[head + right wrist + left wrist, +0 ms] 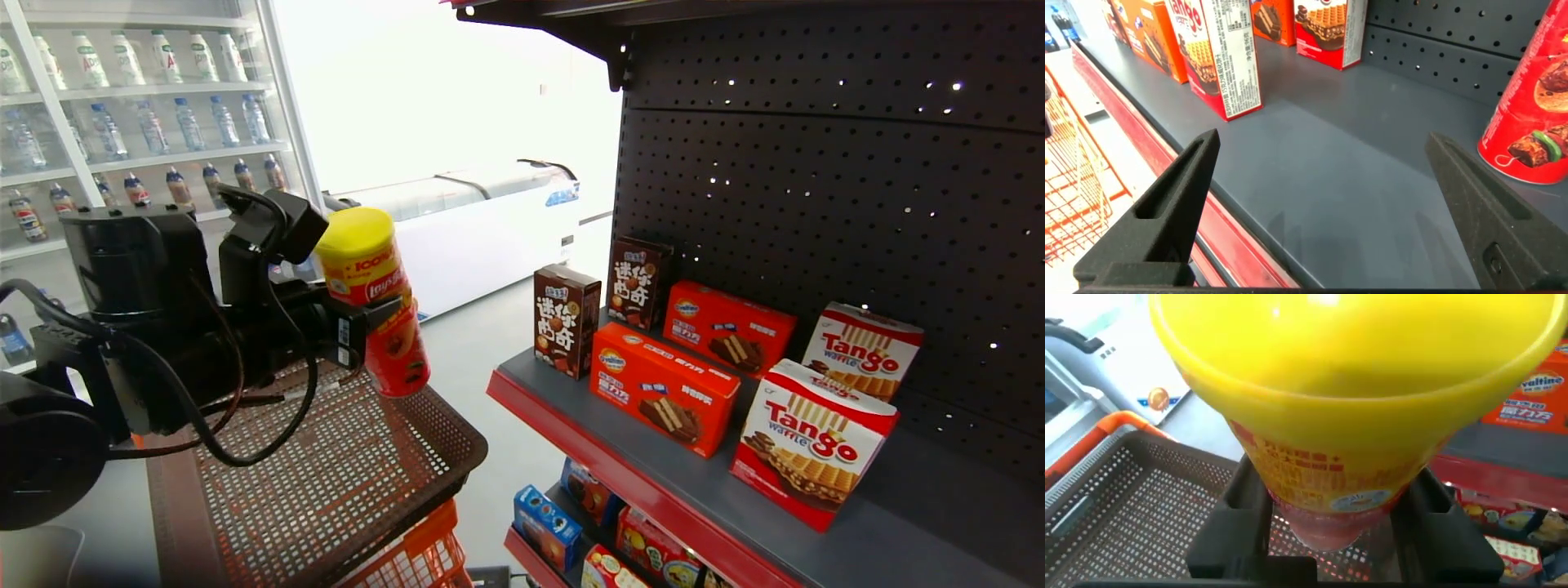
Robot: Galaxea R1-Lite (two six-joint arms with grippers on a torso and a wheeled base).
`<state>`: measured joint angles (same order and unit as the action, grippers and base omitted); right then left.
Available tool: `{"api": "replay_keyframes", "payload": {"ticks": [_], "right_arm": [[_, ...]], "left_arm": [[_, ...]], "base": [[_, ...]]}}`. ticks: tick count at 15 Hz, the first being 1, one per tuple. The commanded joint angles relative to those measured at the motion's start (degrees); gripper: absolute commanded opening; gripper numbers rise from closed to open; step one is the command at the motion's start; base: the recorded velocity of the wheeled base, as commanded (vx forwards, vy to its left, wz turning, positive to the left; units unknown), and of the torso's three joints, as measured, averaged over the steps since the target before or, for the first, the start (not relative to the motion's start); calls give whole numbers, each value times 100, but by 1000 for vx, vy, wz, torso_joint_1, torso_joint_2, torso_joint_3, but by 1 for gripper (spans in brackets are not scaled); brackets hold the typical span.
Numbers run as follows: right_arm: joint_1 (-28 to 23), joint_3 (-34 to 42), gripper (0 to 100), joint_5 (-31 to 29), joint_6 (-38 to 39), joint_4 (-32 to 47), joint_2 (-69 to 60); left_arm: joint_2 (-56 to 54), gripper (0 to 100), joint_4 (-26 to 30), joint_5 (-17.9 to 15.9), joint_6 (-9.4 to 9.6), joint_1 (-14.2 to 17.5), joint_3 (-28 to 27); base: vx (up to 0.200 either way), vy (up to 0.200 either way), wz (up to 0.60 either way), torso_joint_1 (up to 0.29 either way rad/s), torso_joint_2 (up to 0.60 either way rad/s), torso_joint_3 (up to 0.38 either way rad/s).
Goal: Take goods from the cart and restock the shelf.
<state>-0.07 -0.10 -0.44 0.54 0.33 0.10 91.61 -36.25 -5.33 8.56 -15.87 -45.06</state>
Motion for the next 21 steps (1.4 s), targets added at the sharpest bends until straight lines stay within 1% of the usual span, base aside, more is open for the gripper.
{"api": "replay_keyframes", "payload": {"ticks": [1,3,5,7,9,11,12,13,15,17,18,19,21], "right_arm": [[-1,1,100,0,-1,2,-1],[-1,1,100,0,-1,2,-1],[-1,1,100,0,-1,2,-1],[-1,1,100,0,-1,2,-1],[-1,1,100,0,-10,2,-1],[-1,1,100,0,-10,2,-1],[-1,1,100,0,-10,2,8],[-1,1,100,0,-10,2,8],[-1,1,100,0,-10,2,-1],[-1,1,100,0,-10,2,8],[-1,1,100,0,-10,2,8],[-1,1,100,0,-10,2,-1],[-1,1,100,0,-10,2,8]], "left_arm": [[-205,0,163,14,49,-206,-30],[-372,0,584,23,287,-390,-100],[-513,0,1050,102,296,-619,-205],[-539,0,1349,313,269,-803,-469],[-539,0,1701,313,243,-891,-715],[-583,0,1956,313,14,-1032,-900],[-697,0,2175,313,-408,-1287,-1058],[-776,0,2333,313,-583,-1401,-1111],[-900,0,2377,295,-618,-1427,-1005],[-1119,0,2395,287,-618,-1577,-821],[-1198,0,2404,287,-618,-1594,-733],[-1321,0,2404,278,-618,-1674,-539],[-1488,0,2404,278,-618,-1770,-320]], "base": [[0,0,0,0,0,0],[0,0,0,0,0,0],[0,0,0,0,0,0],[0,0,0,0,0,0],[0,0,0,0,0,0],[0,0,0,0,0,0],[0,0,0,0,0,0],[0,0,0,0,0,0],[0,0,0,0,0,0],[0,0,0,0,0,0],[0,0,0,0,0,0],[0,0,0,0,0,0],[0,0,0,0,0,0]]}}
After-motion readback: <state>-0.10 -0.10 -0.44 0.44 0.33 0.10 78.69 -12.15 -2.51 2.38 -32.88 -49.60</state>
